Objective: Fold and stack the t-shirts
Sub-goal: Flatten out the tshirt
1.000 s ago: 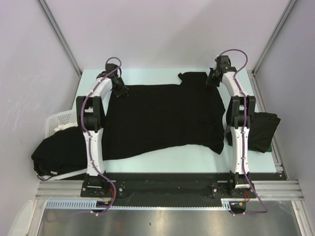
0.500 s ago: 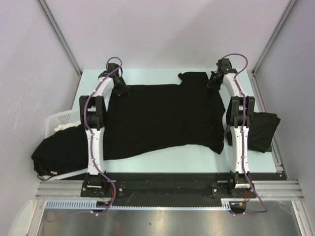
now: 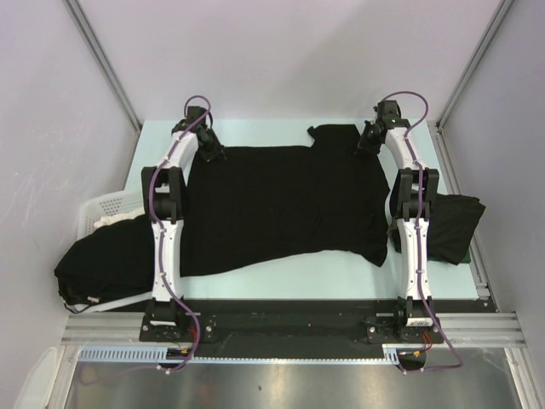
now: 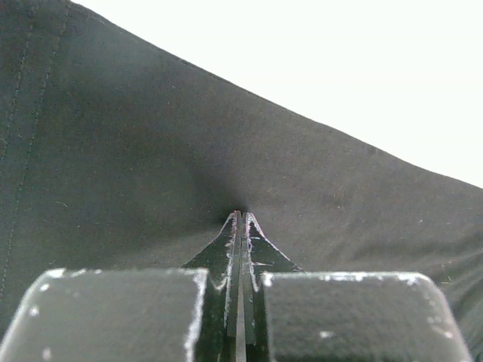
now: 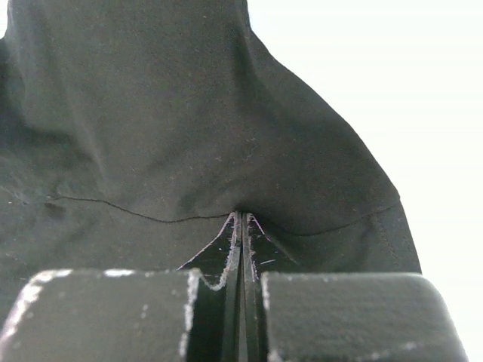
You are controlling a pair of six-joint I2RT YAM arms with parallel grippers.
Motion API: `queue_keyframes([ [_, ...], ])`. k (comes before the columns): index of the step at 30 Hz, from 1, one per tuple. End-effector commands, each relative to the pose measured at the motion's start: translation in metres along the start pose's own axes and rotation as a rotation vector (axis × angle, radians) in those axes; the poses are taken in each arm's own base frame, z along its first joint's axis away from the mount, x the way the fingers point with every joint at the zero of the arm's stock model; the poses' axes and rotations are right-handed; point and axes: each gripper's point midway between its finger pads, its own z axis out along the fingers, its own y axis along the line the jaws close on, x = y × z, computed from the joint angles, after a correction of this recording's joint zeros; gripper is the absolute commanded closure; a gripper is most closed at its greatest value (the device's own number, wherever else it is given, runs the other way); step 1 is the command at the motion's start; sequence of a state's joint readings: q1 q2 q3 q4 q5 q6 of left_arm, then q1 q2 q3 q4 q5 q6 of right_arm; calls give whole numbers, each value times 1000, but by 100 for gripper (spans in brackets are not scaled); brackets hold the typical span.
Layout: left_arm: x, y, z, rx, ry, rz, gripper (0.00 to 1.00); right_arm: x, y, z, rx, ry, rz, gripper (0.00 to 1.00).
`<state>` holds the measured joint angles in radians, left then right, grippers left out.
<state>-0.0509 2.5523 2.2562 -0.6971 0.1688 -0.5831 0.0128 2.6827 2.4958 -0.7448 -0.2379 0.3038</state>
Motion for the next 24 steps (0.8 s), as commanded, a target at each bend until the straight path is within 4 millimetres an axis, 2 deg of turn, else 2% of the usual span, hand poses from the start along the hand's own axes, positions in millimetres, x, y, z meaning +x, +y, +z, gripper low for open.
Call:
queue_keyframes([
  [1, 4, 9, 16, -21, 14, -26, 100, 2, -4, 21, -15, -14, 8, 100],
  [9, -5, 18, 19, -45, 4, -51, 100, -12, 0, 25, -46, -59, 23, 100],
  [18, -35, 17, 10, -13, -68, -101, 100, -36, 7, 25, -68, -151, 34, 100],
  [19, -37, 16, 10, -12, -75, -109, 100, -43, -9, 22, -54, -167, 64, 100],
  [21, -41, 14, 10, -6, -91, -114, 100, -49, -9, 23, -62, -190, 73, 100],
  [22, -53, 26, 7, -12, -109, -146, 100, -52, -10, 24, -68, -199, 84, 100],
  [24, -58, 26, 8, 4, -124, -156, 100, -55, -10, 25, -78, -212, 96, 100],
])
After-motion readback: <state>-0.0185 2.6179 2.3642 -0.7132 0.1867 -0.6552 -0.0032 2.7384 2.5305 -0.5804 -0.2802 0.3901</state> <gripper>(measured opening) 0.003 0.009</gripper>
